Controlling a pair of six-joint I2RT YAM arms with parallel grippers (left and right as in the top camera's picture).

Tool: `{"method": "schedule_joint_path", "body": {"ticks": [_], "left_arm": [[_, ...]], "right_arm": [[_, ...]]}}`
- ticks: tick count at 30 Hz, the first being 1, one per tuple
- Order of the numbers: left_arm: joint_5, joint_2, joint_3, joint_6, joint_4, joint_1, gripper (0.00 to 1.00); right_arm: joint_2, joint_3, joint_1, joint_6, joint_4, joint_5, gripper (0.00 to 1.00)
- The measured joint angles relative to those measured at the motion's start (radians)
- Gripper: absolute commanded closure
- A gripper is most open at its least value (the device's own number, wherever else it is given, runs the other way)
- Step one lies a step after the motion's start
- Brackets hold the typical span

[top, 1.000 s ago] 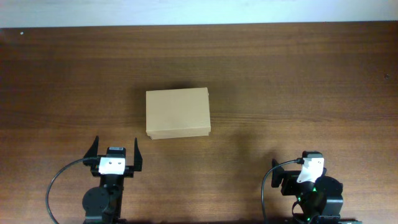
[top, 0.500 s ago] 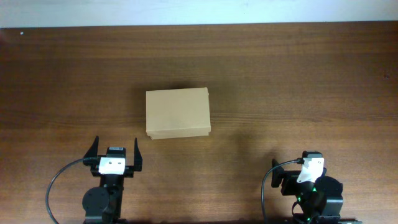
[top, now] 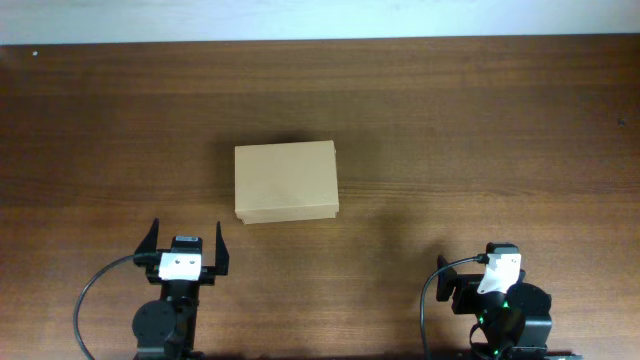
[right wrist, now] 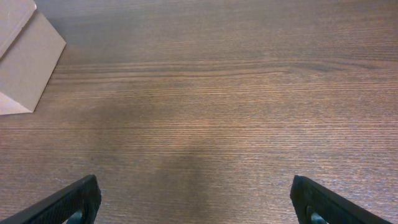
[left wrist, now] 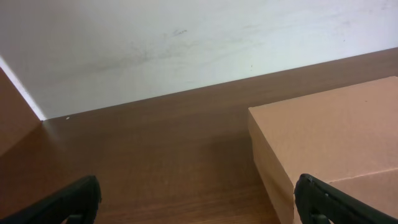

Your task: Pack container

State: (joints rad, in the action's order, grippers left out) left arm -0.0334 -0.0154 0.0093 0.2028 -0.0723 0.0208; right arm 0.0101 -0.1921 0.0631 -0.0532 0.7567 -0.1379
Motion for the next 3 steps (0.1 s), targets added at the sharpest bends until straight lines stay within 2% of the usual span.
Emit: {"method": "schedule_joint_path", "body": {"ticks": [3], "left_arm": [[0.000, 0.000, 0.000, 0.000, 0.000, 0.000, 0.00]], "right_arm": [[0.000, 0.000, 0.000, 0.000, 0.000, 0.000, 0.01]]}}
